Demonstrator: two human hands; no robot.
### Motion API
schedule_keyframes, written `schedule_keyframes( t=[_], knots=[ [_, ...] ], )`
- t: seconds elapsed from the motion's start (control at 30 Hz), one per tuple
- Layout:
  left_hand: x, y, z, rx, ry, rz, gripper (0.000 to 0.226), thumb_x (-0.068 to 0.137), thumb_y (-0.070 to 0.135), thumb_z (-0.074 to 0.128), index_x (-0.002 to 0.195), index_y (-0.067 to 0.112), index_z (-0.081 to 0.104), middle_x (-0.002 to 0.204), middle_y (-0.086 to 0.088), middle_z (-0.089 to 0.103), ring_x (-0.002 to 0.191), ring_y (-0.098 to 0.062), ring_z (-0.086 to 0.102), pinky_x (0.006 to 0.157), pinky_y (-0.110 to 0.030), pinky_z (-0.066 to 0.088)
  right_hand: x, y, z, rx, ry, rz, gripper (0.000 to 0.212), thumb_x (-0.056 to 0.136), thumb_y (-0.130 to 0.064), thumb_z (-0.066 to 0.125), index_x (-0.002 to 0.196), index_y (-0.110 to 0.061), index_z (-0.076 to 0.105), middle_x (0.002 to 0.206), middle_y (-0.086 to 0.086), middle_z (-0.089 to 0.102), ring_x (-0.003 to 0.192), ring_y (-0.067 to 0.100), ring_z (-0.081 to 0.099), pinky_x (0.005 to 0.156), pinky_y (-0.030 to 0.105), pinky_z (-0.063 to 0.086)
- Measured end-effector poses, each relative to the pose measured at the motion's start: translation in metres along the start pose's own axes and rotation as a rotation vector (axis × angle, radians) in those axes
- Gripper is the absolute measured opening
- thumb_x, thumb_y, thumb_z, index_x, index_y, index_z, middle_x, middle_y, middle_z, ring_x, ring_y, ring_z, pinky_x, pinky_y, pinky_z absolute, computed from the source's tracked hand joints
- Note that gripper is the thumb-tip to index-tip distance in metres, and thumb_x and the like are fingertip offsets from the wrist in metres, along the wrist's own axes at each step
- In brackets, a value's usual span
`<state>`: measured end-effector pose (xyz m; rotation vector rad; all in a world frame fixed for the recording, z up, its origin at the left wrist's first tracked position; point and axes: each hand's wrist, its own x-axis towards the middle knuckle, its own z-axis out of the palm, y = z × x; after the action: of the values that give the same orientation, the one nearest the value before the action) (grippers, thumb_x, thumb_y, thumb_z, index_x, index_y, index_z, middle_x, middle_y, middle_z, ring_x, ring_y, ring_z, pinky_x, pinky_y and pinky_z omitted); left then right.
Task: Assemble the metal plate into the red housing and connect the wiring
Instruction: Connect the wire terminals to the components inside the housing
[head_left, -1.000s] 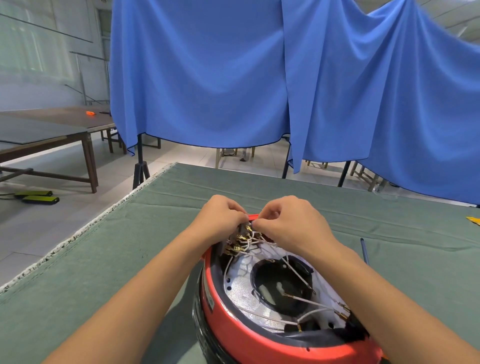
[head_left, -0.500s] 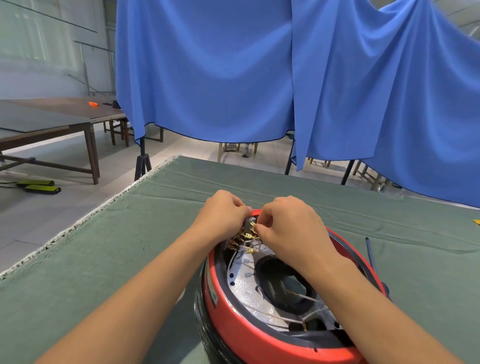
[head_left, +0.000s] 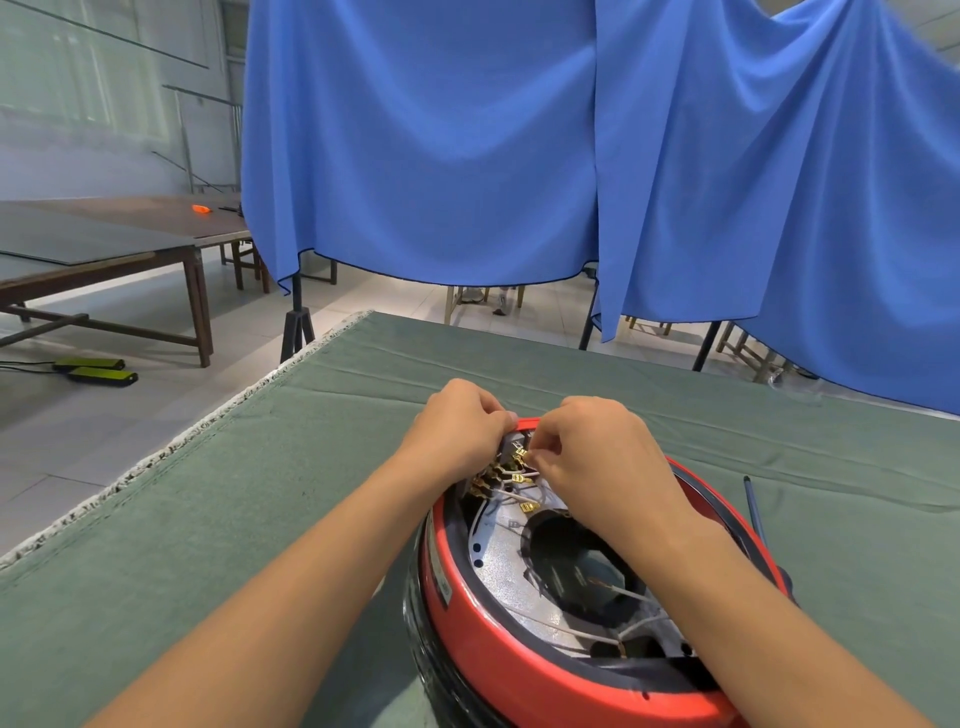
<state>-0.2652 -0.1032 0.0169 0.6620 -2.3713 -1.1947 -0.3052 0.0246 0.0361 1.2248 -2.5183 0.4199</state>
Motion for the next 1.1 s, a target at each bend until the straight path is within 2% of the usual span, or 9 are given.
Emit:
schedule_keyframes(
  t=[0.23,0.47,0.67,0.87,0.93,1.03,1.1],
  knots=[
    [0.0002,-0.0005,0.0007,0.008,0.012,0.004,0.023,0.092,0.028,0.06,0.074,0.017,0.069,0.052,0.005,0.049,0.053,-0.012,0.044,0.062,-0.028,0.037,0.0,-0.0041,-0.002,-0.034,-0.026,0.037,0.023,0.093,-0.02,0.05,0.092,-0.016,0.072,0.091,0.001,0.067,0.085,0.018,0.059,0.081,0.033,0.052],
    [0.0003,-0.0006,0.0005,0.0,0.009,0.004,0.022,0.092,0.028,0.06,0.082,0.013,0.072,0.06,0.002,0.056,0.066,-0.019,0.052,0.069,-0.031,0.044,0.0015,-0.0063,-0.0017,-0.063,-0.052,0.049,0.019,0.092,-0.014,0.051,0.094,-0.015,0.07,0.093,0.003,0.066,0.087,0.021,0.059,0.078,0.031,0.051],
    [0.0002,-0.0009,0.0004,0.009,0.009,0.0,0.021,0.093,0.028,0.059,0.08,0.016,0.071,0.057,0.002,0.053,0.06,-0.016,0.048,0.065,-0.029,0.04,0.0025,-0.0065,0.0008,-0.073,-0.044,0.068,0.018,0.092,-0.015,0.053,0.095,-0.016,0.07,0.093,0.003,0.066,0.086,0.02,0.059,0.08,0.031,0.052],
    [0.0006,-0.0006,0.0007,0.008,0.006,0.004,0.021,0.092,0.029,0.06,0.085,0.014,0.072,0.064,0.001,0.057,0.071,-0.019,0.054,0.072,-0.033,0.045,0.0024,-0.0073,0.0042,-0.104,-0.011,0.061,0.015,0.09,-0.015,0.053,0.093,-0.017,0.068,0.082,0.0,0.058,0.077,0.017,0.049,0.075,0.031,0.049],
    [0.0008,-0.0007,0.001,0.009,0.006,0.006,0.021,0.092,0.029,0.06,0.085,0.014,0.073,0.07,-0.001,0.061,0.077,-0.02,0.057,0.076,-0.035,0.048,0.0015,-0.0079,0.0045,-0.101,0.001,0.057,0.015,0.09,-0.015,0.052,0.093,-0.016,0.067,0.085,0.002,0.06,0.077,0.017,0.046,0.075,0.03,0.048],
    [0.0005,-0.0012,0.0015,0.024,0.013,0.011,0.022,0.092,0.03,0.06,0.083,0.015,0.073,0.072,-0.003,0.064,0.079,-0.022,0.06,0.078,-0.036,0.049,0.0005,-0.0086,0.0049,-0.078,0.009,0.06,0.016,0.092,-0.017,0.051,0.094,-0.016,0.067,0.091,0.003,0.063,0.084,0.019,0.055,0.077,0.031,0.049],
    [0.0003,-0.0015,0.0006,0.035,0.031,0.007,0.024,0.091,0.031,0.062,0.077,0.014,0.073,0.062,-0.002,0.06,0.071,-0.023,0.057,0.073,-0.035,0.049,-0.0001,-0.0092,0.0049,-0.063,0.01,0.066,0.017,0.093,-0.019,0.05,0.095,-0.015,0.066,0.092,0.004,0.064,0.088,0.02,0.058,0.079,0.032,0.052]
  ],
)
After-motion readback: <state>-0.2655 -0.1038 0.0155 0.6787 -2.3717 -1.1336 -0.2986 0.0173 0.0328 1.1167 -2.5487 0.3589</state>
